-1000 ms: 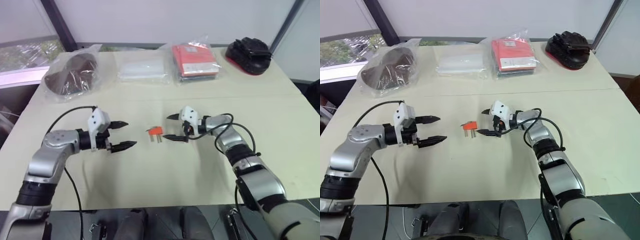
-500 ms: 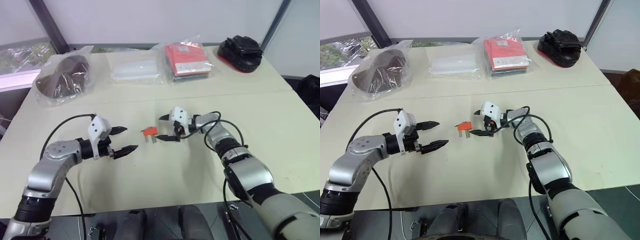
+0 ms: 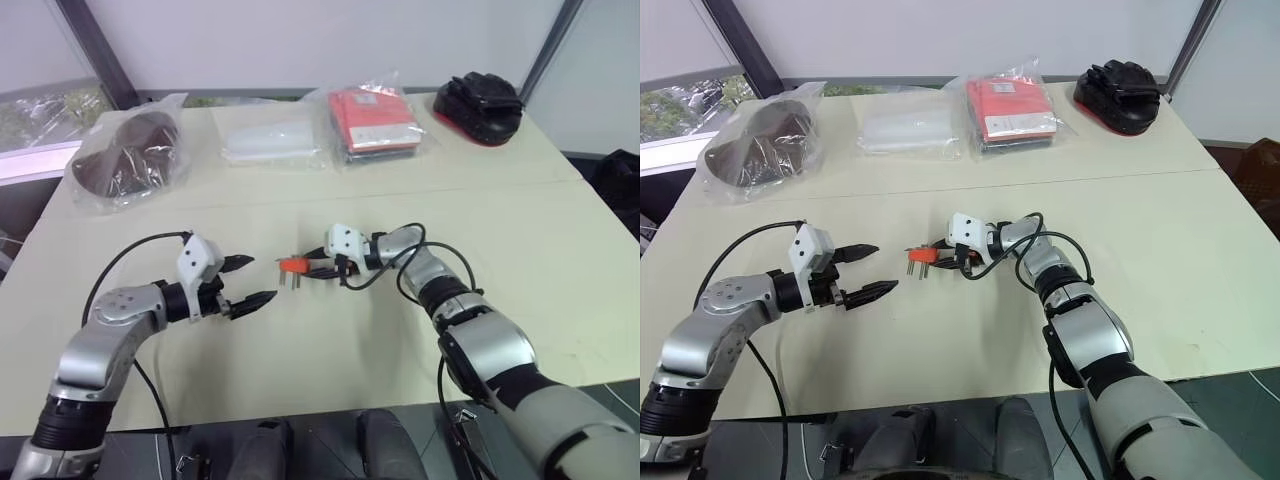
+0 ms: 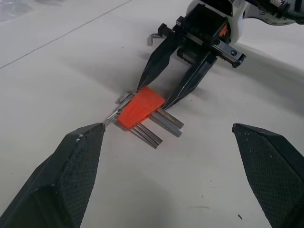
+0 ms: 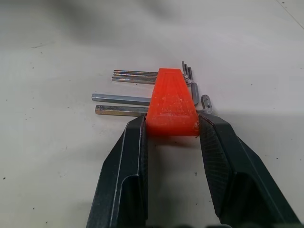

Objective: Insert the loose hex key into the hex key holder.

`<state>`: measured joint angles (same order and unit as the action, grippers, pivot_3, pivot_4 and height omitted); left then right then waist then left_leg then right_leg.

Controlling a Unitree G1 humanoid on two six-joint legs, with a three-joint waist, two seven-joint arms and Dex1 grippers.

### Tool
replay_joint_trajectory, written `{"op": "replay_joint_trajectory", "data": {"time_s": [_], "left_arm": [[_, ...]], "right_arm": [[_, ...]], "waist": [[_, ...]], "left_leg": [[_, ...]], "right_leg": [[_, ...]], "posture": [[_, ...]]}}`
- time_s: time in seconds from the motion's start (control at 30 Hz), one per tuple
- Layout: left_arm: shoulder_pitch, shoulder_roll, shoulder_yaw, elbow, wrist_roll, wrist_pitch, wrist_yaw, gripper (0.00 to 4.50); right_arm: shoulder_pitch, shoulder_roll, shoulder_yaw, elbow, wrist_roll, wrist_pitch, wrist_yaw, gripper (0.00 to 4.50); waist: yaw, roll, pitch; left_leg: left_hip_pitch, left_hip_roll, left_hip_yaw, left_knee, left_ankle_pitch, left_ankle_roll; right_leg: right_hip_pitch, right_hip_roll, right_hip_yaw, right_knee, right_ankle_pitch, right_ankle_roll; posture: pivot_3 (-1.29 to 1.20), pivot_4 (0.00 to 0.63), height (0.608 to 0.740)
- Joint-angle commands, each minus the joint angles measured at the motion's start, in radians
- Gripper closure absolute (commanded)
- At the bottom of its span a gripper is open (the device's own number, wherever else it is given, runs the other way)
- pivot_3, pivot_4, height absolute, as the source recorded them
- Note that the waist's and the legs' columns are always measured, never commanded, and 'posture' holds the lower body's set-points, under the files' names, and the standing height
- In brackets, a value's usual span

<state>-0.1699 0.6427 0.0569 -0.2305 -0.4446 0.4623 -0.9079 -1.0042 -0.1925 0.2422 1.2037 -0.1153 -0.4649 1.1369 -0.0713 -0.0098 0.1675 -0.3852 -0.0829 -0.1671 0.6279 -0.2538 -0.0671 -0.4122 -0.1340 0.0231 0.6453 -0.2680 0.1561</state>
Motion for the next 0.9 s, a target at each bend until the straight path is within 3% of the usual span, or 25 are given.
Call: {"op": "replay_joint_trajectory", "data": {"time_s": [0.03, 0.23, 0.37, 0.57, 0.7, 0.9], "left_arm": [[-0.034, -0.011, 0.008, 0.006, -0.012, -0.010, 0.003, 0.00], [-0.201, -0.061, 0.049, 0.102, -0.133, 0.088, -0.018, 0.00], [-0.339, -0.082, 0.034, 0.237, -0.171, 0.119, -0.076, 0.00], [-0.545, -0.137, -0.015, 0.547, -0.115, 0.038, -0.201, 0.00], [-0.639, -0.173, -0.043, 0.687, -0.077, -0.022, -0.280, 0.00], [-0.736, -0.231, -0.053, 0.822, -0.037, -0.086, -0.353, 0.00]], "right_arm": [[-0.004, -0.021, -0.016, -0.029, -0.008, -0.036, -0.037, 3.52], [-0.014, -0.174, 0.014, -0.242, -0.139, -0.376, -0.245, 3.52], [-0.057, -0.312, 0.077, -0.363, -0.468, -0.599, -0.600, 3.52], [-0.091, -0.411, 0.110, -0.433, -0.743, -0.717, -1.011, 3.52], [-0.112, -0.435, 0.139, -0.439, -0.812, -0.727, -1.138, 3.52], [-0.116, -0.459, 0.170, -0.440, -0.830, -0.720, -1.202, 3.52]], "waist": [[0.001, 0.000, 0.000], [0.022, 0.000, 0.001], [0.024, 0.000, 0.001], [0.009, 0.000, 0.001], [0.001, 0.000, 0.001], [-0.001, -0.001, 0.001]], "left_leg": [[0.000, 0.000, 0.000, 0.000, 0.000, 0.000], [-0.006, -0.002, 0.000, 0.003, 0.001, -0.001], [-0.007, -0.002, 0.000, 0.002, 0.002, -0.003], [-0.007, -0.002, 0.002, 0.001, 0.002, -0.004], [-0.008, -0.003, 0.002, 0.001, 0.002, -0.004], [-0.008, -0.003, 0.002, 0.001, 0.002, -0.004]], "right_leg": [[0.000, 0.000, 0.000, 0.000, 0.000, 0.000], [-0.004, -0.001, 0.000, 0.001, 0.000, 0.000], [-0.008, -0.001, 0.000, 0.003, 0.000, 0.000], [-0.011, 0.000, 0.002, 0.004, 0.000, 0.000], [-0.010, -0.001, 0.002, 0.003, 0.000, 0.000], [-0.010, -0.001, 0.002, 0.003, 0.000, 0.000]], "posture": [[0.00, 0.150, 0.740], [0.00, 0.150, 0.740], [0.00, 0.150, 0.740], [0.00, 0.150, 0.740], [0.00, 0.150, 0.740], [0.00, 0.150, 0.740]]}}
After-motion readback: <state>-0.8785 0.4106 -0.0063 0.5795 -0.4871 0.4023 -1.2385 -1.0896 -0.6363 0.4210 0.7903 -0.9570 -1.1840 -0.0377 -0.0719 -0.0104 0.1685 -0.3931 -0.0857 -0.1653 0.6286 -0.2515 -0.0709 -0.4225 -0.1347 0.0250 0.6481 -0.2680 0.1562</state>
